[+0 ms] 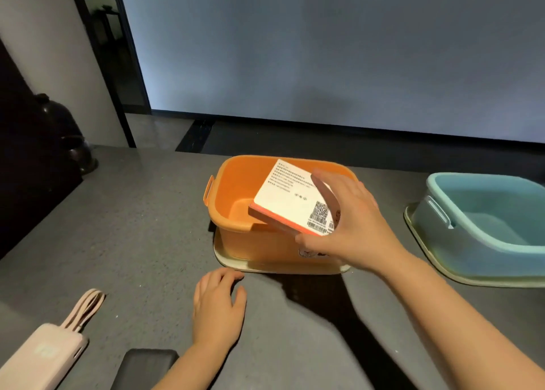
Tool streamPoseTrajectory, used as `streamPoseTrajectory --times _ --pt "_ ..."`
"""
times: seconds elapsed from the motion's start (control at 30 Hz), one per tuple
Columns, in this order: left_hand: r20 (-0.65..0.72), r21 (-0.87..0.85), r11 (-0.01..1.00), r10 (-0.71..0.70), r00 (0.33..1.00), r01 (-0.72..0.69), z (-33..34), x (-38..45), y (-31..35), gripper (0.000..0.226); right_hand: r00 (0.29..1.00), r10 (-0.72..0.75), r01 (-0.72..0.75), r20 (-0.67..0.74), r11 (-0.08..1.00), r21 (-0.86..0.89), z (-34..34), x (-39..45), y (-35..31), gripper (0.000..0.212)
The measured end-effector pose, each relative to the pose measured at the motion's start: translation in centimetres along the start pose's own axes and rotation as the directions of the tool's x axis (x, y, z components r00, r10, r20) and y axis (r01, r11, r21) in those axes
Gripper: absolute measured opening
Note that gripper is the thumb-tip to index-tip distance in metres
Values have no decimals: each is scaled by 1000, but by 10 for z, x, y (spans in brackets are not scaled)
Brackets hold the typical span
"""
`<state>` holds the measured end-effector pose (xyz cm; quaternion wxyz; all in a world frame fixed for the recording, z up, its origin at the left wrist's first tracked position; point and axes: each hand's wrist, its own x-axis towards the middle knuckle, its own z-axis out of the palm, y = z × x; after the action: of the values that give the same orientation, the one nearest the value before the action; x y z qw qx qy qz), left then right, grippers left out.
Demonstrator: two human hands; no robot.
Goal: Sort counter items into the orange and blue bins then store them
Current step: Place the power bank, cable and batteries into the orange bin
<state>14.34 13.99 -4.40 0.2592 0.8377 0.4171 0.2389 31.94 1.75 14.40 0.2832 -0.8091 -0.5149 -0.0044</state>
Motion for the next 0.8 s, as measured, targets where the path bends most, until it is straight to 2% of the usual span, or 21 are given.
streamPoseTrajectory --times 0.1,0.3,0.43,0.53,0.63,0.8 --pt "13 -6 1000 -9 1000 9 1 -1 -1 21 999 21 -18 44 998 -68 9 51 6 102" --pt "19 14 1000 12 1000 -12 2 -2 -2 24 955 12 45 297 982 -183 64 123 23 100" --pt "56 36 999 30 998 -32 6 3 -8 27 877 31 96 479 966 -239 103 141 40 102" --pt "31 19 999 37 999 -38 7 5 -7 26 812 86 87 577 960 -266 124 148 50 99" --pt "-21 18 998 53 998 -53 8 5 -6 26 779 113 114 617 942 -317 136 153 52 103" --pt "-65 13 997 81 995 -81 10 4 -8 24 811 71 188 581 908 -374 145 150 50 102"
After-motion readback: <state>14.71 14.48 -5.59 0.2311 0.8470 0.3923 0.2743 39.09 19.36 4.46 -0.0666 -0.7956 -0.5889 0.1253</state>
